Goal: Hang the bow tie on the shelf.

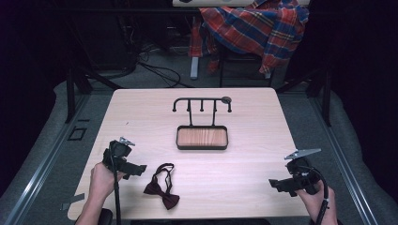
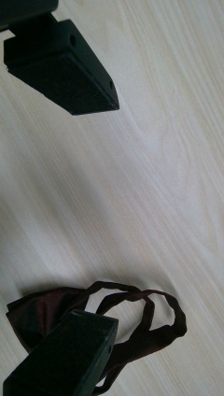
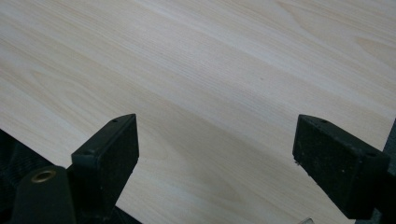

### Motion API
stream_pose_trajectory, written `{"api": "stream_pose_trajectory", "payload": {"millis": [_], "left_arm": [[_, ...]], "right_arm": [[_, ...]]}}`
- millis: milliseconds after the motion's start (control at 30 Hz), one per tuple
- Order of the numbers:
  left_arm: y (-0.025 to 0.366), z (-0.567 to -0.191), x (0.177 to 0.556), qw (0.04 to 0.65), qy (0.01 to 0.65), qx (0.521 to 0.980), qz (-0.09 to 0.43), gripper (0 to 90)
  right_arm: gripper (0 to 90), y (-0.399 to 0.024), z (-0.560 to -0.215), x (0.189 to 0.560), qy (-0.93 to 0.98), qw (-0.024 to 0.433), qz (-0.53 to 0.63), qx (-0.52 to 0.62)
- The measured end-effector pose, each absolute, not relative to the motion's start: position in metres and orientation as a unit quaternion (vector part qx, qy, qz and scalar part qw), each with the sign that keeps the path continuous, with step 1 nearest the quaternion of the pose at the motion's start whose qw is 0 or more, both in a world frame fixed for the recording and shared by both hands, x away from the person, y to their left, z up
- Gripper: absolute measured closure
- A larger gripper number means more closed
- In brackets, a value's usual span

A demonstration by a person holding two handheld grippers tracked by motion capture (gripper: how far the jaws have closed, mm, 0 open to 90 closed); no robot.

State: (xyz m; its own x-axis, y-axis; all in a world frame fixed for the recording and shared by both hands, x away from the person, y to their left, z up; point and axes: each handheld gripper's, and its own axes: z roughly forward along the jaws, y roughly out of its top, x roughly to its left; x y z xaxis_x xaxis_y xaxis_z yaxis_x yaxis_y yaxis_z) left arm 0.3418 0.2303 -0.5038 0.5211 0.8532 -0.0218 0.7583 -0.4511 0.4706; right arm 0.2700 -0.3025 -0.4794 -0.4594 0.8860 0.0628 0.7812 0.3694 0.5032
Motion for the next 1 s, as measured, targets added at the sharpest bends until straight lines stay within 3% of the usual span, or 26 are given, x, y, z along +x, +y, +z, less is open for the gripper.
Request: {"api": "stream_pose_trajectory", "payload": {"millis": [400, 1000], "left_arm": [[0.231, -0.507, 0.344, 0.217, 0.484, 0.841, 0.107, 0.2], [0.202, -0.511, 0.356, 0.215, 0.46, 0.855, 0.105, 0.0]], "right_arm": [[14.5, -0.3, -0.481, 0.271, 0.824, 0.105, 0.231, 0.508], [14.6, -0.298, -0.483, 0.273, 0.827, 0.097, 0.223, 0.507]]}}
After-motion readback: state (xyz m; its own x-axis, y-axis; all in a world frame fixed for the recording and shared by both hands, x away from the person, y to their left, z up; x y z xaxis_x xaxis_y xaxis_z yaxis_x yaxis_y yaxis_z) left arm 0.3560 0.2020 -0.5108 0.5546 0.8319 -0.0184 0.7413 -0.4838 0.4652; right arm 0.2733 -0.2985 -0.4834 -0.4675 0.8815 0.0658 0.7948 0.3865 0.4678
